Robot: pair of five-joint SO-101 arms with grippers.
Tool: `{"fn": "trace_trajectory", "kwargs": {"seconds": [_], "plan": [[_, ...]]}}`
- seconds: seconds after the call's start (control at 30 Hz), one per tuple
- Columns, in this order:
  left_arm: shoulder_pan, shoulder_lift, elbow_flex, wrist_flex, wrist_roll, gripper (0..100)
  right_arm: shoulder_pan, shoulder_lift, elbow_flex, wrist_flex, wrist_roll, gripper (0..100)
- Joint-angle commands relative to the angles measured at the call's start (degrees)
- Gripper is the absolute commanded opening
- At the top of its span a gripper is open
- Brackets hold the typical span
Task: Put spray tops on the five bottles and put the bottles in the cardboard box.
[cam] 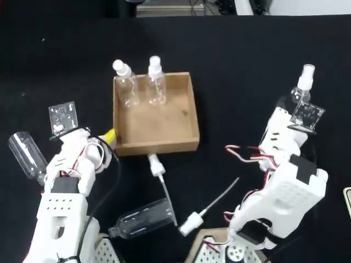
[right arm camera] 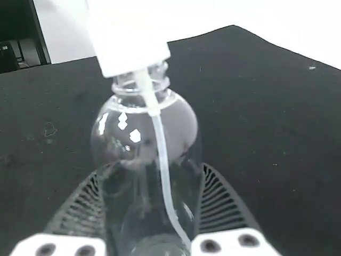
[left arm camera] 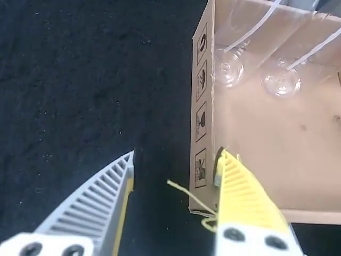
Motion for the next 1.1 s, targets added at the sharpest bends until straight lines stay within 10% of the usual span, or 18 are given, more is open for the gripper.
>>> {"fn": "trace_trajectory", "kwargs": {"seconds": [0.0,1.07], "plan": [[-0.48,-0.70,-0.57,-0.97,0.53,23,0.62,-0.04,-2.15,-1.58,-0.18,1.2],[-9.89,-0.70,-5.93,-0.97,0.97,23,0.44,0.13,-2.15,-8.09,-0.53,1.2]]}}
